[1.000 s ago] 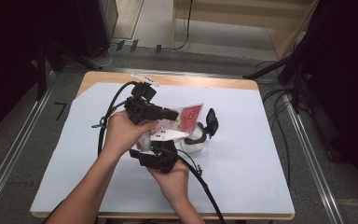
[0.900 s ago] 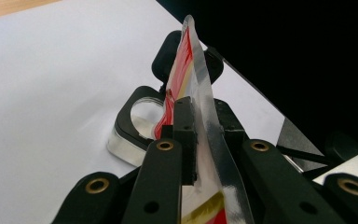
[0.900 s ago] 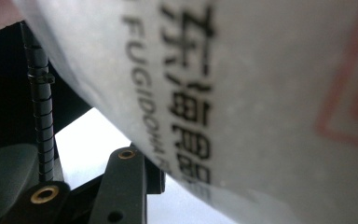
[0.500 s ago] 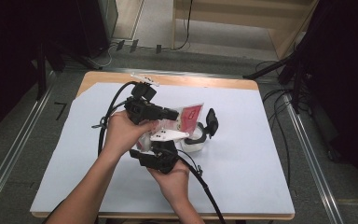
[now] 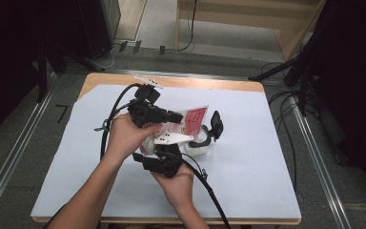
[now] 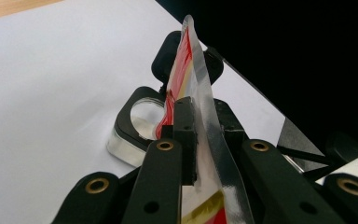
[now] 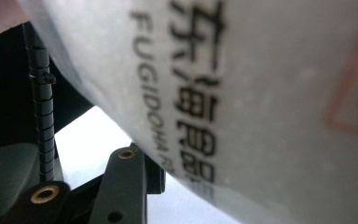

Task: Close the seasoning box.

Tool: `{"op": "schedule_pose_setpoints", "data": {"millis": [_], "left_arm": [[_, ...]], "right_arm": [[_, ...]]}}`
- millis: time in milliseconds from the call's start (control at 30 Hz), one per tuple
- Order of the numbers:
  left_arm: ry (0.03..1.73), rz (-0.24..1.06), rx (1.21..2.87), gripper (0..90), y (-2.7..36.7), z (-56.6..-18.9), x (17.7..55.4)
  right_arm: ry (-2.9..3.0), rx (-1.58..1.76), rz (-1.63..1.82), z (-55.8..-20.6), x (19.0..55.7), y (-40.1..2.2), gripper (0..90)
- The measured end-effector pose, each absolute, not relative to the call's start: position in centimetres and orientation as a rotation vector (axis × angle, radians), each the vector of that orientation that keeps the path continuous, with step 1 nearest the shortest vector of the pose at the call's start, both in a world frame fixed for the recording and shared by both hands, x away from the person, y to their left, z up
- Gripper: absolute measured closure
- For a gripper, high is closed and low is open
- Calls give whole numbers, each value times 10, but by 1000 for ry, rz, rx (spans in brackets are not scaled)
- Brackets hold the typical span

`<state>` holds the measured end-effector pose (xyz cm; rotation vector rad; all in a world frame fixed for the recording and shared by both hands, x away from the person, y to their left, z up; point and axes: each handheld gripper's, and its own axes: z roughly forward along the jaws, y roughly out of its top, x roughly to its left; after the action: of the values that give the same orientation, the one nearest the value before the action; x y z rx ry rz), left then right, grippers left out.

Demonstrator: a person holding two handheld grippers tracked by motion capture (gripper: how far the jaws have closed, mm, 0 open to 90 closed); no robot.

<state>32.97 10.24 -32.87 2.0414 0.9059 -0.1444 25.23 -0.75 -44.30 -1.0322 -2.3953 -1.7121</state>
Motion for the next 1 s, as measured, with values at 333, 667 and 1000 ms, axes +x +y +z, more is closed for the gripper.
{"op": "schedule_pose_setpoints", "data": {"millis": [333,667,1000], "left_arm": [[906,-144,2038,834,102,-329,330],[907,-150,2036,834,101,-330,330],[904,-151,2041,836,101,-330,329]], "right_arm": [[-2398,-1035,-1713,-442,252,-8,627],[-2403,-1035,-1716,-443,252,-8,627],[-2401,-1038,-1722,-444,251,-8,627]]}}
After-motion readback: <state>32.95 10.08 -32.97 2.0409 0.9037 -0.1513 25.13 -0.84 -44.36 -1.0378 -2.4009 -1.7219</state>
